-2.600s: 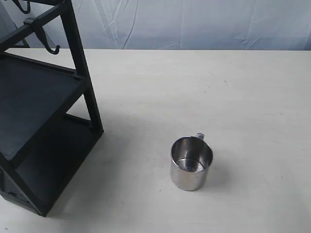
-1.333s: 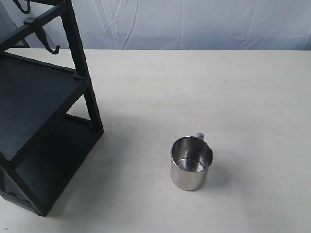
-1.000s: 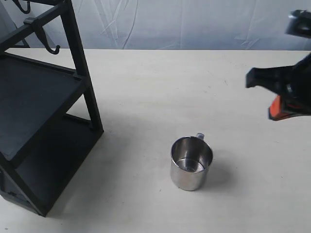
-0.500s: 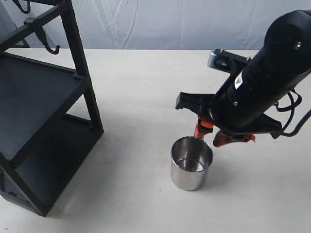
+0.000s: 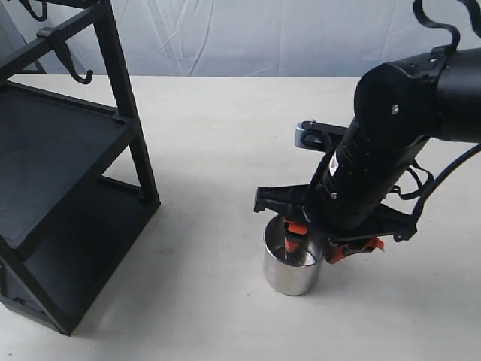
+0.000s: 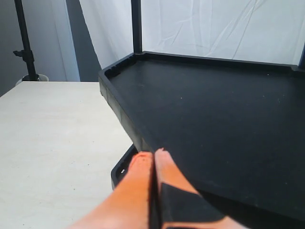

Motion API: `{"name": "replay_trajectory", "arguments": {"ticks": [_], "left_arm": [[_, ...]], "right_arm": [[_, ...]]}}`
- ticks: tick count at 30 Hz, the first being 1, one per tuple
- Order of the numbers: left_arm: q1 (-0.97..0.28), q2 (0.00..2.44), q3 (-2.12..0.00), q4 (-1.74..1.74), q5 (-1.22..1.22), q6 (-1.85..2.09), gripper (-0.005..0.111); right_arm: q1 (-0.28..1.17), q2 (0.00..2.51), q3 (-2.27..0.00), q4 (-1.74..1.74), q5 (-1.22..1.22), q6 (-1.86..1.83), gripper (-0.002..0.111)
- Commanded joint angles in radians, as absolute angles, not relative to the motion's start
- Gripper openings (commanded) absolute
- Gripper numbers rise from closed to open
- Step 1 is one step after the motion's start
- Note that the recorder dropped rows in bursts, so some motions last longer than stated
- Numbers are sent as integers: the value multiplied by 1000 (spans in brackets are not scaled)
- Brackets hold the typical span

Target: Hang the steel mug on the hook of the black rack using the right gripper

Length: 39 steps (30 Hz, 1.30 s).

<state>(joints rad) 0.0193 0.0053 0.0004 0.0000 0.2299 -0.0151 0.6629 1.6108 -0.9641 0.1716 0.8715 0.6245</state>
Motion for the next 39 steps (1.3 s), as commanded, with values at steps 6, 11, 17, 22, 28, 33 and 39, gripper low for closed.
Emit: {"name": "replay_trajectory", "arguments": {"ticks": [6,11,17,22,28,33,39], "left_arm": [[18,0,0,0,231,-17,2],[18,0,0,0,231,-17,2],[18,0,0,0,231,-17,2],[18,0,0,0,231,-17,2],[18,0,0,0,231,-17,2],[18,0,0,0,231,-17,2],[18,0,0,0,231,-17,2]], "right_arm": [[669,1641,-961,33,856,731,52],[669,1647,-961,-24,850,754,52],[669,1649,-961,-69,840,735,52],[669,1649,-961,-69,832,732,52],[669,1651,-961,-69,805,719,52],[669,1651,-961,-69,804,705,52],[669,1651,-961,-69,809,667,52]]}}
